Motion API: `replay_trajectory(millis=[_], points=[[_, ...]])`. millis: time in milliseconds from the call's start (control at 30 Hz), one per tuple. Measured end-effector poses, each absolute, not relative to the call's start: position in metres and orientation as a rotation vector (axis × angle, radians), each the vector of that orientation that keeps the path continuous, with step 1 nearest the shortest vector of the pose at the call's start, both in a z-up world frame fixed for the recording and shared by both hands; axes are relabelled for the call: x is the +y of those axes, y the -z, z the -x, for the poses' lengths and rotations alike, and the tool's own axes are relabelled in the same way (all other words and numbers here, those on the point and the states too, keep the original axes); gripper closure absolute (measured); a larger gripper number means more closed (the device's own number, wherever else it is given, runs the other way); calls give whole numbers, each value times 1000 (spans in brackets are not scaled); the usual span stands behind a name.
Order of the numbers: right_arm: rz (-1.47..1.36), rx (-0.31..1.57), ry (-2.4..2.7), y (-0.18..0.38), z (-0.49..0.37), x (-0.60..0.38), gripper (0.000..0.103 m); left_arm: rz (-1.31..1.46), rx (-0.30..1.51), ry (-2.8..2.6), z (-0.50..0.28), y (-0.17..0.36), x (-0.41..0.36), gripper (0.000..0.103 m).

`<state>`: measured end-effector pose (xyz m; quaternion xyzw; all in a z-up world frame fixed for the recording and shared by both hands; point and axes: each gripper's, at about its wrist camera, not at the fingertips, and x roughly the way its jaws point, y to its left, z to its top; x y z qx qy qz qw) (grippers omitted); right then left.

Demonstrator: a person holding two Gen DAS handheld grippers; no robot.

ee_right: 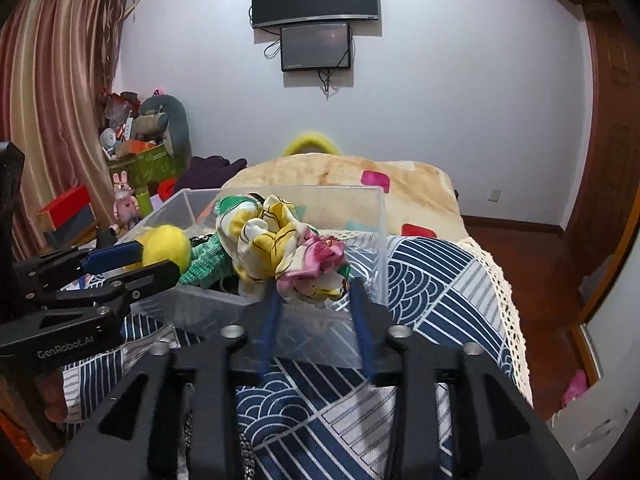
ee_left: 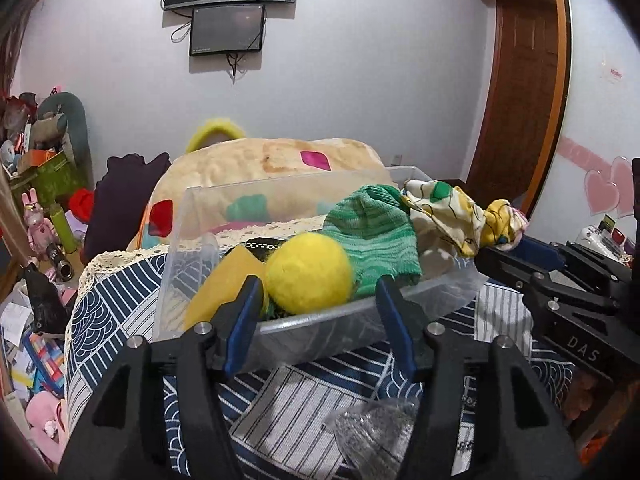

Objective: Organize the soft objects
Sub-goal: 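Release the yellow ball into the box with the left tool, then grasp the clear bag of grey fabric with the left tool while the right tool regrasps the scrunchie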

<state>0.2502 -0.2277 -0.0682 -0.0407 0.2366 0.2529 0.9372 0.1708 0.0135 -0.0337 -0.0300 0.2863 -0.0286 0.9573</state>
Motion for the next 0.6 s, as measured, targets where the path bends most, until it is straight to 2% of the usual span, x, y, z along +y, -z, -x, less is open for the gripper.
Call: replay_trajectory(millis=[167,300,367,600], points=[[70,481,-520,67,-244,-236,62,49,558,66,-156,28,10,37],[73,455,-503,63,-236,-243,51,62,546,76,-144,23,9,29],[74,438,-496,60,-231,-246,49,57,538,81,-138,22,6,27],[66,436,-512,60,-222,-252,48,44,572,119,-122,34,-4,21]])
